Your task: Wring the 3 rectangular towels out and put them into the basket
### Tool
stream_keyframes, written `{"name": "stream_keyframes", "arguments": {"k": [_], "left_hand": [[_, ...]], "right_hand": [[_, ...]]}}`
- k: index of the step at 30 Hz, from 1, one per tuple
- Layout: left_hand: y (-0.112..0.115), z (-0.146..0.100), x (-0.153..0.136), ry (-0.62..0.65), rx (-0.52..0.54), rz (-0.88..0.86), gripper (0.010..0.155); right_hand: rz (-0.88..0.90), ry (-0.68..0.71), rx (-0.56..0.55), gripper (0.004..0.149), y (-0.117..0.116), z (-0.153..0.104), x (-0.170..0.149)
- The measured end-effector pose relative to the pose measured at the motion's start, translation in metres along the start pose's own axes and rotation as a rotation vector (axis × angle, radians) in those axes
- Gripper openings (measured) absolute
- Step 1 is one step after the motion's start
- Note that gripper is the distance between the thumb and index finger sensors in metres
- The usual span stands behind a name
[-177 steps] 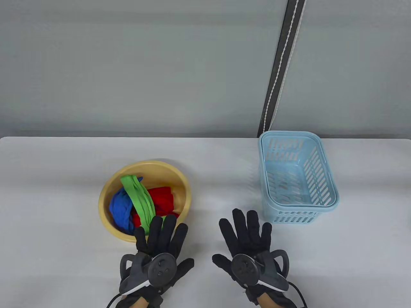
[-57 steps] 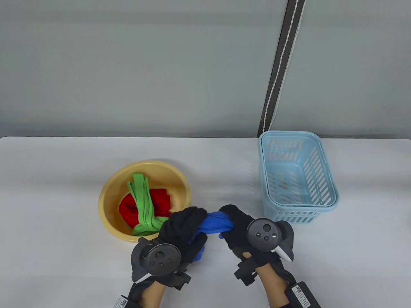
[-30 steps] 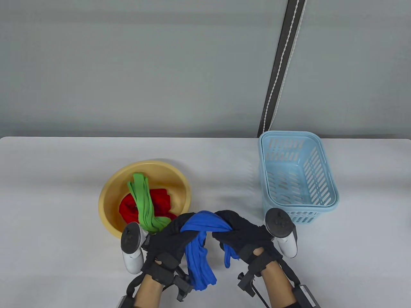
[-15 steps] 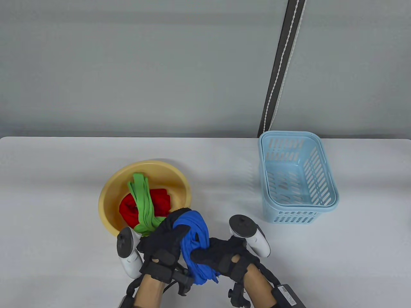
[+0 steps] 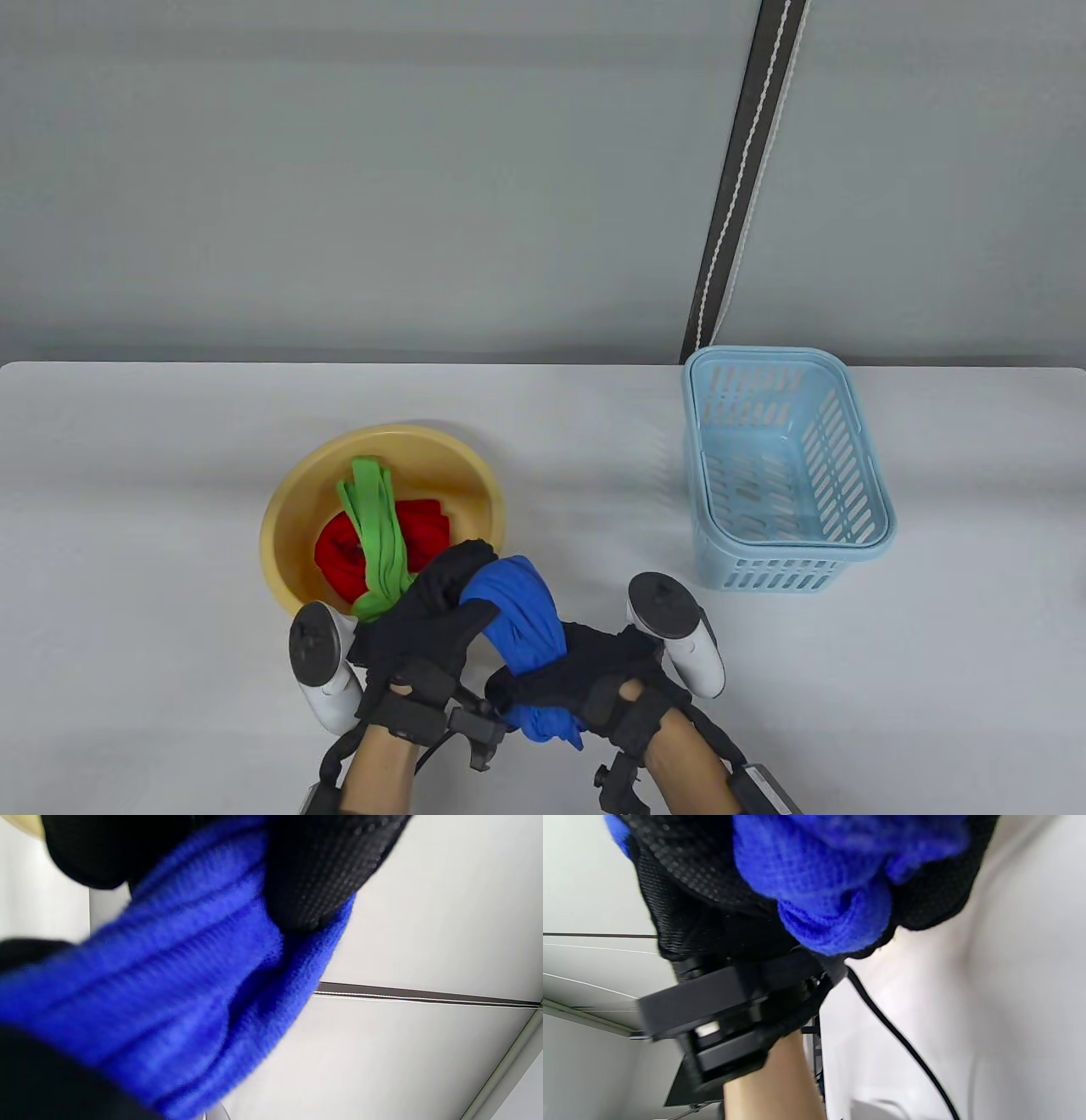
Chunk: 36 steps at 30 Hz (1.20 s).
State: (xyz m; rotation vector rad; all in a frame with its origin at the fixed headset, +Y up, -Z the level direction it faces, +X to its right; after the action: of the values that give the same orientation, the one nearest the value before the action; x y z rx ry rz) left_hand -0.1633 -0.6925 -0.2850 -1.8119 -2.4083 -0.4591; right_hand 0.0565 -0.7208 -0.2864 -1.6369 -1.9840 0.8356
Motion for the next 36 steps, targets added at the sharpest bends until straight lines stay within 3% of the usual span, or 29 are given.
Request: {"name": "stream_keyframes", "arguments": {"k": [8,11,17,20,22,24,27,30,32,36], "left_hand": [[-0.01,0.001,0.002,0.016,0.05,-0.002,0.055],[-0.014,0.002,0.007,-0.019,-0.088,0.17,0.055],[-0.008,0.002,0.007,-0.009,-0.095,0.29,0.057],[0.0,-0.001,0.016,0.068,-0.136,0.556,0.066],[0.012,-0.005,0.025,0.188,-0.162,0.818,0.074],[0.031,-0.011,0.031,0.335,-0.258,1.135,0.08],[0.063,-0.023,0.028,0.475,-0.409,1.443,0.094],[0.09,-0.031,0.017,0.622,-0.531,1.674,0.105],[0.101,-0.034,0.012,0.678,-0.585,1.731,0.109],[0.109,-0.035,-0.001,0.699,-0.66,1.82,0.109]], "right_hand": [[-0.061,0.03,-0.035,0.063,-0.003,-0.001,0.007],[-0.073,0.03,-0.085,0.055,0.007,-0.005,0.005],[-0.145,0.031,-0.105,0.052,0.023,-0.011,0.003],[-0.211,-0.003,-0.137,0.051,0.032,-0.016,-0.001],[-0.24,-0.05,-0.168,0.05,0.039,-0.019,-0.005],[-0.256,-0.08,-0.186,0.05,0.047,-0.022,-0.009],[-0.221,-0.099,-0.168,0.05,0.053,-0.023,-0.012],[-0.237,-0.127,-0.076,0.05,0.051,-0.021,-0.013],[-0.225,-0.141,0.006,0.05,0.046,-0.019,-0.015],[-0.15,-0.11,0.14,0.051,0.036,-0.014,-0.014]]}}
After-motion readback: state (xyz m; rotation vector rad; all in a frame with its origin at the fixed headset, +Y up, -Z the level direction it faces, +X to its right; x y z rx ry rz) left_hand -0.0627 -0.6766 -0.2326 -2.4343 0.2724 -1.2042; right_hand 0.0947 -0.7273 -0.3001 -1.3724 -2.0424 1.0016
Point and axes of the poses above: the tracker on the back of each hand, its own x axis roughly to the thumb side, its own z axis roughly from the wrist to the fingertips, y = z × x, the point moved 1 cm from there along z, roughly from the wrist to the fingertips, and after that the axes turned 4 degrees about -z, right-handed, at the moved point
